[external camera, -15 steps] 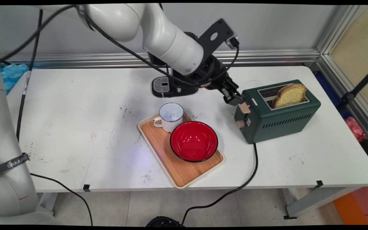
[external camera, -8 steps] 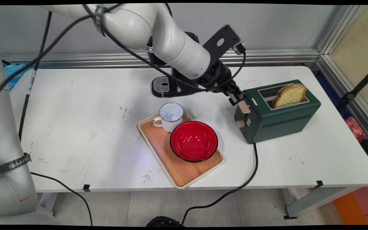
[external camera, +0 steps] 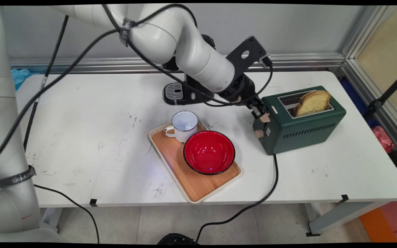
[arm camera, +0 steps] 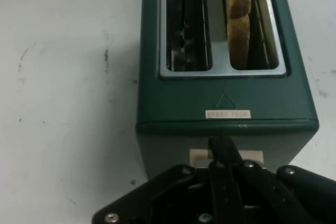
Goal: Press the toaster switch
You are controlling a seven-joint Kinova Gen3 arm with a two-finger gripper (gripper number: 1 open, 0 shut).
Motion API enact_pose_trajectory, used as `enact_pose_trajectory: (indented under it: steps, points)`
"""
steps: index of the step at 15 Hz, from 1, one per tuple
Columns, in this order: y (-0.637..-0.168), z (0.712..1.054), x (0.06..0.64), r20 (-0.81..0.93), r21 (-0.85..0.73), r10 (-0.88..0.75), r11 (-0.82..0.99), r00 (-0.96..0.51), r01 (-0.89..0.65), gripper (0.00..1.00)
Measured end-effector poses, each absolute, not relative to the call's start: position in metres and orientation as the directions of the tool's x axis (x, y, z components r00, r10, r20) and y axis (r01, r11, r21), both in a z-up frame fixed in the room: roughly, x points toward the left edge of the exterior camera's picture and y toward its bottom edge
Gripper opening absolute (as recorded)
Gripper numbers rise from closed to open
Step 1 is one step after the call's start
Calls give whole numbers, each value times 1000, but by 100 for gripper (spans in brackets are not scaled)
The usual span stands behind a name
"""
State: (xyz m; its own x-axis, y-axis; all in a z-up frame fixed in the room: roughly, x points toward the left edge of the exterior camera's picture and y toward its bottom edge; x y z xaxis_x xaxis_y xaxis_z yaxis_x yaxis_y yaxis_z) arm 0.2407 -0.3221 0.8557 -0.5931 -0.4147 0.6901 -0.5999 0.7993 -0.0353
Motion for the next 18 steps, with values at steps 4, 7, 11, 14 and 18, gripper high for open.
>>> enact_pose_trajectory:
  steps: [4,7,11,14,18]
  points:
    - [-323,846,234,680,-32,-423,798,-599,-601,0]
    - [-323,839,229,672,-30,-430,798,-603,-602,0]
    - [-323,830,228,658,-30,-439,797,-612,-603,0]
    - [-323,823,228,647,-29,-445,797,-619,-603,0]
    - [-322,816,226,635,-25,-455,796,-624,-605,0]
